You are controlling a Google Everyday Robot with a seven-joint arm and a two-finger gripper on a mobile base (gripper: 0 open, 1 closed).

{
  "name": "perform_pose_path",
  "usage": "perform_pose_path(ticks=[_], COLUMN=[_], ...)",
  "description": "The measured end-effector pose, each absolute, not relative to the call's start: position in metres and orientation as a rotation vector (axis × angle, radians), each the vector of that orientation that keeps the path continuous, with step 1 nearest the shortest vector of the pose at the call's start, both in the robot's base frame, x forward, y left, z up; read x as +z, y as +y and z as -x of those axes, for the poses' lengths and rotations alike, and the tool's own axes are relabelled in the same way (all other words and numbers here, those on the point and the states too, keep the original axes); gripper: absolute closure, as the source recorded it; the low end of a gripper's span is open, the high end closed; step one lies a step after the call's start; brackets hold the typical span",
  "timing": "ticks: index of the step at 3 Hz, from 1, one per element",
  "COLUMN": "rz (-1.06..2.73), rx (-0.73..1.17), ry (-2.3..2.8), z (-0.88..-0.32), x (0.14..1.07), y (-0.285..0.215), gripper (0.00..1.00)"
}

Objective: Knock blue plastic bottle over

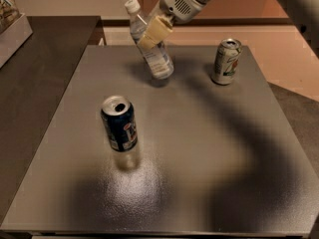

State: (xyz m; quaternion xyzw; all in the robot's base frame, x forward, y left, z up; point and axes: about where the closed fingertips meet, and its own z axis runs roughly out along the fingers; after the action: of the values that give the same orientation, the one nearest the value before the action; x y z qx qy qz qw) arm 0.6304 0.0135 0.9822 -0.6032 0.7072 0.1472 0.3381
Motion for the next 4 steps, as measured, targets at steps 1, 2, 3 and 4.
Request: perform_pose_path(ticks=[1,2,3,4], rz=[1.705,1.820,1.904,1.957], rx=[0.289,0.185,0.098,0.018], ry=[1.913,1.951,1.968,1.982], z=[-0.617,-0.609,-0.606,-0.609], x=[0.975,0.963,0.952,0.945], y=[0.002,0.001,0.005,0.010], gripper=[1.00,1.00,1.00,0.82])
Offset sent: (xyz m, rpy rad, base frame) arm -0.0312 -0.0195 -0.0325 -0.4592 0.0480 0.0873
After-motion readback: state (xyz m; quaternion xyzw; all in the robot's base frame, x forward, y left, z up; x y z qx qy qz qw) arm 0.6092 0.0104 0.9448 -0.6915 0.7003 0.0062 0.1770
